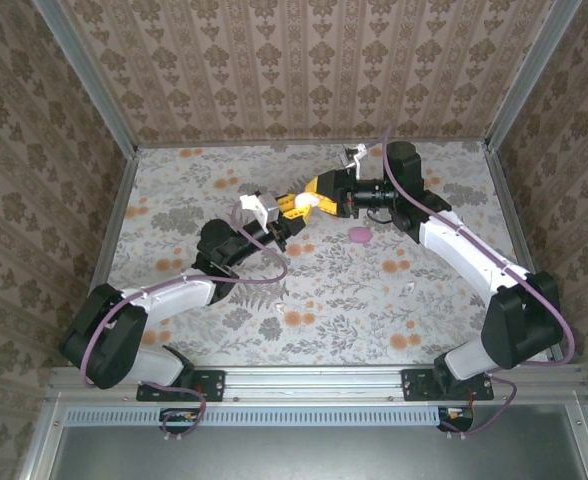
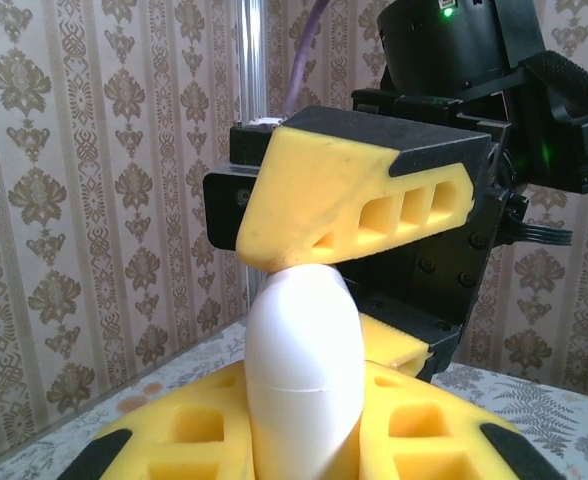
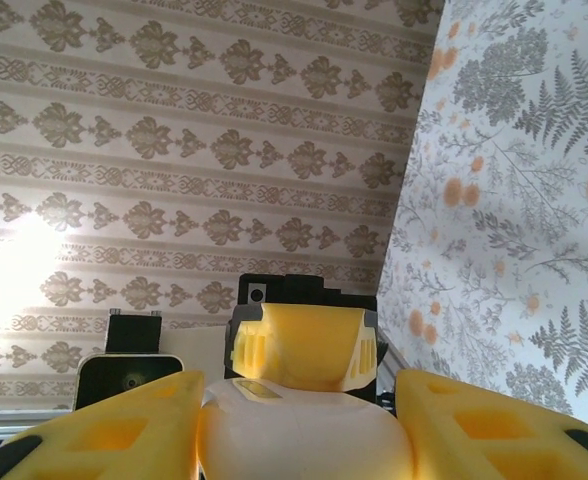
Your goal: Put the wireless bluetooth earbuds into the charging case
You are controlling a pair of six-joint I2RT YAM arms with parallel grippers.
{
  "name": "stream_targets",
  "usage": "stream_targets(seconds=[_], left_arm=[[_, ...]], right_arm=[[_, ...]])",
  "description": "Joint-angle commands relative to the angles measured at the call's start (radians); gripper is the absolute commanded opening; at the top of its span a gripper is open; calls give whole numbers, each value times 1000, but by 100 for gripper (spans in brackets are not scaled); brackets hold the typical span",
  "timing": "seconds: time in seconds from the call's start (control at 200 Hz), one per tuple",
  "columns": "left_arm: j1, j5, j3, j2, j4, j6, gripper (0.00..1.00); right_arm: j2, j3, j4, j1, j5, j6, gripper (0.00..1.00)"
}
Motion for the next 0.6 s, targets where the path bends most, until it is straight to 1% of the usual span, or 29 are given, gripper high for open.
stream_targets(seconds=[0.0, 0.425, 0.5, 0.595], left_arm=[[-2, -16, 30, -3, -9, 36, 15], [-2, -7, 46, -2, -47, 39, 15], [-2, -10, 46, -3, -49, 39, 15], [-2, -19, 42, -5, -37, 35, 14]], right_arm=[[-35, 43, -150, 16, 20, -121, 49], [-43, 90, -282, 33, 73, -236, 51], [-46, 90, -285, 32, 75, -241, 53], [-53, 100, -322, 31, 91, -278, 60]])
